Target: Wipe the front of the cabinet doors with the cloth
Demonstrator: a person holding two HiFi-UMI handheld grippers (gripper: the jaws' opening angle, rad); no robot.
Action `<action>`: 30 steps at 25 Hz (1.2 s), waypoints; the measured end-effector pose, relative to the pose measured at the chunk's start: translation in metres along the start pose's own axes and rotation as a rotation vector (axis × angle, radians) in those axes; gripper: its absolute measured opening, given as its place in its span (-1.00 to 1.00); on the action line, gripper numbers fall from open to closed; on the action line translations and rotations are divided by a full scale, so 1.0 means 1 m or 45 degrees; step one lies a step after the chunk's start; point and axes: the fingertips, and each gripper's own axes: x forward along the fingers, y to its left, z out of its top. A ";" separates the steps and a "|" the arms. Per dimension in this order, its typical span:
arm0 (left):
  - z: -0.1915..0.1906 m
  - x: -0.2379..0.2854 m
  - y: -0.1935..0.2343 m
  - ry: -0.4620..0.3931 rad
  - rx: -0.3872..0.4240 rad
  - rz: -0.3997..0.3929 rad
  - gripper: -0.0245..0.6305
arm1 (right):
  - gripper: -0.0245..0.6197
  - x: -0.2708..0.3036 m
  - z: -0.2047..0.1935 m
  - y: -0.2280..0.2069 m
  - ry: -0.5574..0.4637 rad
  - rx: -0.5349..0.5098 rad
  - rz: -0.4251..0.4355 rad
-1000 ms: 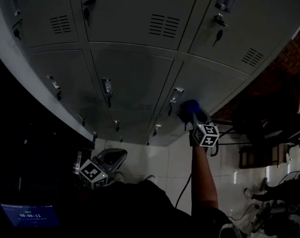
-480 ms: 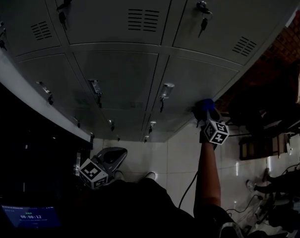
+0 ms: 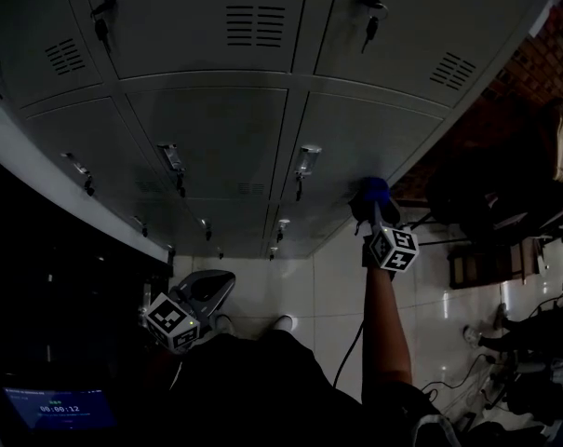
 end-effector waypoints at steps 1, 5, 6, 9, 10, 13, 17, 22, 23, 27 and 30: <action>0.000 -0.002 0.001 -0.001 0.001 0.004 -0.93 | -0.68 0.000 -0.004 0.018 0.005 -0.006 0.040; 0.001 -0.008 0.000 -0.013 0.001 0.009 -0.93 | -0.68 -0.001 -0.019 0.095 0.020 -0.018 0.214; 0.000 -0.011 -0.001 -0.017 -0.001 0.012 -0.93 | -0.68 -0.001 -0.023 0.115 0.024 -0.018 0.258; -0.003 -0.019 -0.001 -0.017 -0.009 0.027 -0.93 | -0.68 0.003 -0.033 0.165 0.043 -0.031 0.376; -0.004 -0.022 -0.001 -0.018 -0.011 0.035 -0.93 | -0.68 0.007 -0.036 0.178 0.054 -0.034 0.407; -0.005 -0.034 0.003 -0.025 -0.016 0.068 -0.93 | -0.68 0.020 -0.044 0.204 0.092 -0.019 0.463; -0.008 -0.051 0.011 -0.024 -0.020 0.126 -0.93 | -0.68 0.041 -0.057 0.217 0.141 -0.040 0.470; -0.006 -0.064 0.011 -0.034 -0.042 0.165 -0.93 | -0.68 0.062 -0.067 0.201 0.175 -0.051 0.387; -0.007 -0.066 0.011 -0.031 -0.046 0.171 -0.93 | -0.68 0.064 -0.068 0.196 0.177 -0.053 0.371; -0.010 -0.067 0.010 -0.023 -0.055 0.173 -0.93 | -0.68 0.067 -0.067 0.183 0.184 -0.076 0.364; -0.008 -0.060 0.010 -0.024 -0.048 0.154 -0.93 | -0.68 0.065 -0.069 0.166 0.190 -0.066 0.329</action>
